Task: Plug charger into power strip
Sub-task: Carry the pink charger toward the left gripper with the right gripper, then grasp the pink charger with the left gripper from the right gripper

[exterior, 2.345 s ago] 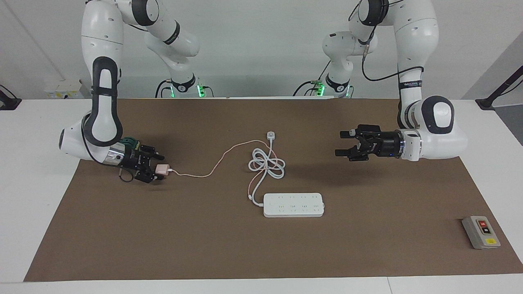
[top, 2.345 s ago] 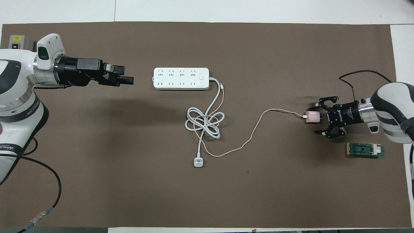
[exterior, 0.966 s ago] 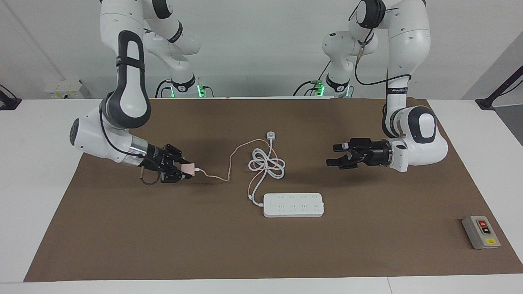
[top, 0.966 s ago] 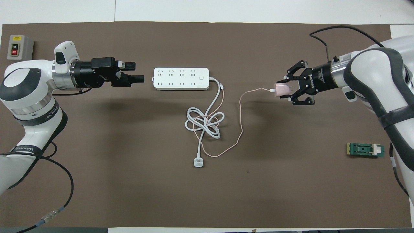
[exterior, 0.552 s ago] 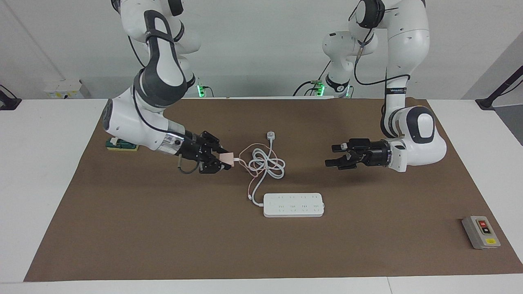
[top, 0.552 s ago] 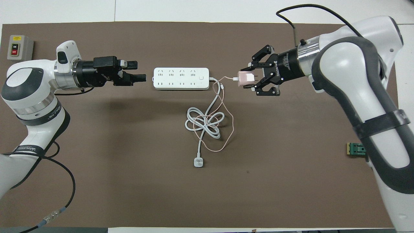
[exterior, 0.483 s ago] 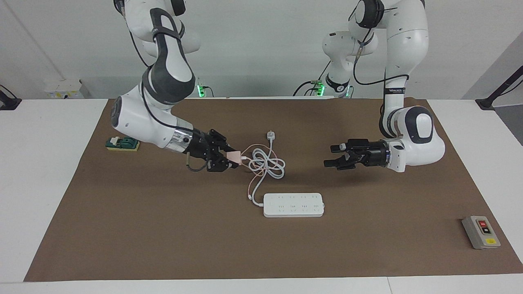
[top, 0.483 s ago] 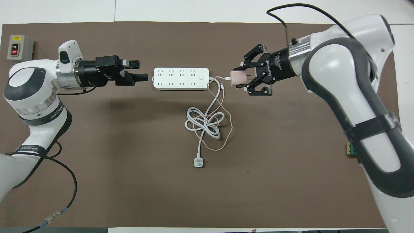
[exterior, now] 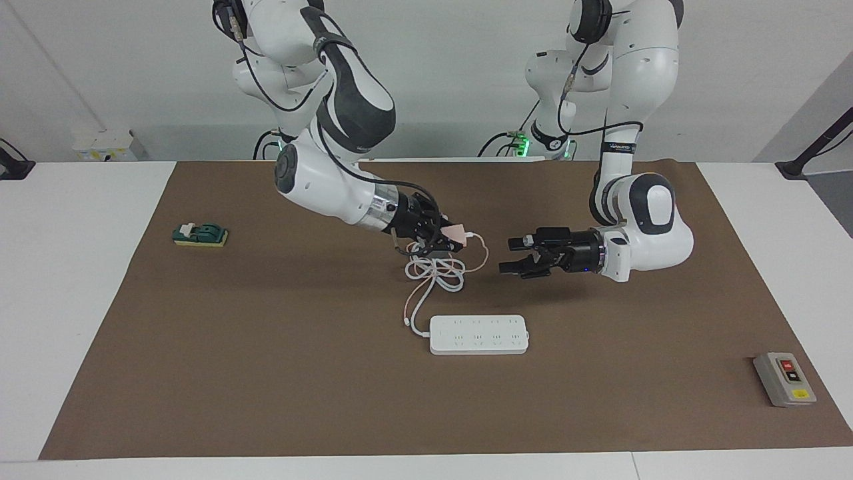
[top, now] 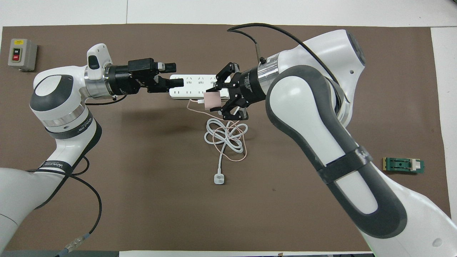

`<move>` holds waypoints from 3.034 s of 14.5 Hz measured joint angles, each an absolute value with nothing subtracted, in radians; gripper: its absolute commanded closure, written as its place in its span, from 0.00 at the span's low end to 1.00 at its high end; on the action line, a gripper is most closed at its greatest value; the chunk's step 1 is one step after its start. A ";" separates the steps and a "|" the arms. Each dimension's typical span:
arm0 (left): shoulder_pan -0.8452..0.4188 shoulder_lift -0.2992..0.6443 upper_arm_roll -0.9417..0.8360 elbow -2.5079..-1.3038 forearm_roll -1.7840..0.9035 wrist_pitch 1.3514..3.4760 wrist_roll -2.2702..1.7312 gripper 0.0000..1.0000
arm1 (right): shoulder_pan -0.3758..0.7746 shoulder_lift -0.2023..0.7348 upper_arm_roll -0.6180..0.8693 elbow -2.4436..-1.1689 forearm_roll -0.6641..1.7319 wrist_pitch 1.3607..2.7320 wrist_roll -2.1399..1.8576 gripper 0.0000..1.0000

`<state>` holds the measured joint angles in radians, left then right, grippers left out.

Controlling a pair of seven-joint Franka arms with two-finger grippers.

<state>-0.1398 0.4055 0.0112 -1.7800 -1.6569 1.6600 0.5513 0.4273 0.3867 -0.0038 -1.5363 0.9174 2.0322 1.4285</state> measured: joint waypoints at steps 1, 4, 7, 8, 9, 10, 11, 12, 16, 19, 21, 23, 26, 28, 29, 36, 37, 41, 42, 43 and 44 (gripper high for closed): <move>-0.139 0.405 0.014 -1.780 -1.657 1.660 0.551 0.00 | 0.443 0.393 -0.004 -1.531 0.917 2.051 1.440 1.00; -0.139 0.405 0.015 -1.780 -1.657 1.660 0.551 0.00 | 0.467 0.410 -0.004 -1.518 0.920 2.105 1.469 1.00; -0.139 0.405 0.015 -1.782 -1.657 1.660 0.552 0.00 | 0.467 0.435 -0.007 -1.513 0.948 2.128 1.477 1.00; -0.139 0.404 0.015 -1.782 -1.657 1.660 0.552 0.00 | 0.467 0.448 -0.008 -1.502 0.955 2.129 1.477 1.00; -0.139 0.404 0.015 -1.782 -1.657 1.660 0.552 0.00 | 0.467 0.462 -0.008 -1.486 0.958 2.129 1.477 1.00; -0.139 0.402 0.015 -1.782 -1.657 1.660 0.554 0.00 | 0.467 0.472 -0.008 -1.469 0.958 2.129 1.478 1.00; -0.139 0.401 0.015 -1.782 -1.657 1.660 0.555 0.00 | 0.467 0.478 -0.008 -1.458 0.958 2.129 1.479 1.00; -0.139 0.401 0.015 -1.782 -1.657 1.660 0.558 0.00 | 0.467 0.482 -0.008 -1.450 0.958 2.129 1.479 1.00; -0.139 0.400 0.015 -1.788 -1.657 1.660 0.592 0.00 | 0.464 0.484 -0.010 -1.443 0.958 2.128 1.481 1.00; -0.142 0.400 0.012 -1.819 -1.657 1.660 0.638 0.00 | 0.462 0.486 -0.013 -1.442 0.958 2.128 1.482 1.00; -0.145 0.391 0.012 -1.840 -1.657 1.668 0.650 0.00 | 0.455 0.489 -0.013 -1.442 0.958 2.113 1.482 1.00; -0.161 0.358 0.011 -1.873 -1.657 1.705 0.652 0.00 | 0.452 0.494 -0.013 -1.438 0.958 2.102 1.482 1.00; -0.179 0.316 0.012 -1.906 -1.657 1.745 0.655 0.00 | 0.451 0.494 -0.013 -1.434 0.958 2.101 1.482 1.00; -0.186 0.311 0.011 -1.913 -1.657 1.769 0.675 0.00 | 0.451 0.494 -0.013 -1.433 0.958 2.101 1.482 1.00; -0.193 0.311 0.011 -1.915 -1.657 1.781 0.684 0.00 | 0.451 0.494 -0.013 -1.433 0.958 2.101 1.482 1.00; -0.237 0.307 0.010 -1.917 -1.657 1.863 0.693 0.00 | 0.453 0.495 -0.011 -1.432 0.958 2.100 1.482 1.00; -0.237 0.305 0.010 -1.917 -1.657 1.866 0.693 0.00 | 0.453 0.495 -0.011 -1.432 0.958 2.100 1.482 1.00; -0.237 0.302 0.012 -1.917 -1.657 1.870 0.694 0.15 | 0.454 0.495 -0.010 -1.431 0.958 2.100 1.482 1.00; -0.237 0.302 0.012 -1.917 -1.657 1.872 0.694 0.20 | 0.454 0.495 -0.010 -1.431 0.958 2.100 1.482 1.00; -0.237 0.302 0.012 -1.917 -1.657 1.875 0.694 0.26 | 0.454 0.495 -0.010 -1.431 0.958 2.100 1.482 1.00; -0.237 0.302 0.012 -1.917 -1.657 1.878 0.695 0.35 | 0.454 0.495 -0.010 -1.431 0.958 2.100 1.482 1.00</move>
